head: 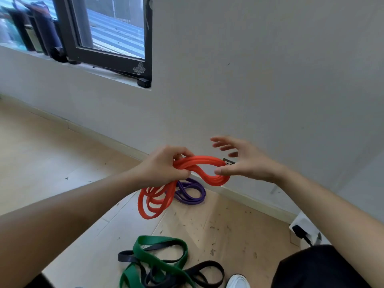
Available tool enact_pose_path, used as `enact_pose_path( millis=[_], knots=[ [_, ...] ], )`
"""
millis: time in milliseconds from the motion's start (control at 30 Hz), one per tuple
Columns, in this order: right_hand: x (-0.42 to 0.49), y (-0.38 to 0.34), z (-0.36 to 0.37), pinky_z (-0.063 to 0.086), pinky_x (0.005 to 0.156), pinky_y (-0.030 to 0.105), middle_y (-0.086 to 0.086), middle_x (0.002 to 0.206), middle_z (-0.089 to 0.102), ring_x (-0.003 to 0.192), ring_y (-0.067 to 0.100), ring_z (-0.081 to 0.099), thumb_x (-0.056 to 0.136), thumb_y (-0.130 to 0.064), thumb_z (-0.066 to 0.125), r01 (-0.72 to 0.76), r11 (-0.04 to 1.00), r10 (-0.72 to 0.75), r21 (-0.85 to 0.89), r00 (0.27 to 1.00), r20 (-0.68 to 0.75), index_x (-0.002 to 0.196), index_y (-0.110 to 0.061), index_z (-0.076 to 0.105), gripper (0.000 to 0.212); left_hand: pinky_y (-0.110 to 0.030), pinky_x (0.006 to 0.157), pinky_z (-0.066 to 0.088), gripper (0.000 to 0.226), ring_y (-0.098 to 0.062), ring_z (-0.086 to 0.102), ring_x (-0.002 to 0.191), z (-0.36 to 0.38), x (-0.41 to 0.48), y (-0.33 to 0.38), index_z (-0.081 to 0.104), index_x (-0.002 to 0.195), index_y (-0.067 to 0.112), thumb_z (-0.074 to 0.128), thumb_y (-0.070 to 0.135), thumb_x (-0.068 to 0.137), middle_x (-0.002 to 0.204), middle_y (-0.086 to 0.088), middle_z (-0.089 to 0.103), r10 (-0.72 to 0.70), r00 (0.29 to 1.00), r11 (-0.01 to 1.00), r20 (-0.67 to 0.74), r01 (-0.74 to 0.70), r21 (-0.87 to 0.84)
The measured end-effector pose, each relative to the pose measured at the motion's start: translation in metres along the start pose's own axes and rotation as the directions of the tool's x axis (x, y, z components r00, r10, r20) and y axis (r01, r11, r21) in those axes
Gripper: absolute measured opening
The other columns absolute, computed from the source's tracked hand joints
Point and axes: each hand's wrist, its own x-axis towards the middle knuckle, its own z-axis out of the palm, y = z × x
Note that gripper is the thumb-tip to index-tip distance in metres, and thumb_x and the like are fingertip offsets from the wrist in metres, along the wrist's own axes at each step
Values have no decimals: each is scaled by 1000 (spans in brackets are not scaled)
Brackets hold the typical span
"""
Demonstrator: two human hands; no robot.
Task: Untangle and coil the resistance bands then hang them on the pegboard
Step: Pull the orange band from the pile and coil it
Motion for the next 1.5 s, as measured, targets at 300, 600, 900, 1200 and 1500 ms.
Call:
enact_pose_path(
  millis=[300,600,900,1200,1500],
  knots=[
    [18,-17,54,56,83,36,-6,94,70,85,9,66,81,-28,83,124,992,-124,-19,992,-33,120,-25,63,44,-25,67,62,42,-14,74,70,-10,-4,0,60,119,27,81,20,83,81,3,73,-25,999,1000,25,25,13],
    [39,24,74,53,66,32,3,76,70,65,11,62,78,-13,71,-33,999,32,-2,962,271,87,-28,71,17,-19,62,50,45,-8,63,68,-2,-9,-52,56,112,36,81,30,76,79,14,62,-156,959,923,238,56,380],
    [78,116,152,44,59,21,-8,68,61,58,5,54,80,-11,72,-180,981,195,-74,912,361,86,-22,71,13,-24,68,55,41,-10,62,80,70,17,-162,57,110,36,80,33,76,87,19,60,-268,909,910,318,131,393],
    [111,240,269,55,70,39,-1,75,70,66,13,62,71,-8,75,-339,941,318,15,896,308,84,-22,72,20,-29,79,54,42,-13,62,90,170,31,-296,60,115,36,77,33,77,98,11,67,-394,848,899,355,274,343],
    [136,318,334,55,78,37,-7,80,71,78,11,64,77,-22,75,-322,942,300,96,935,188,93,-27,74,17,-31,81,56,39,-10,63,85,214,61,-399,64,114,36,78,43,78,89,16,65,-377,824,919,423,278,278]
  ],
)
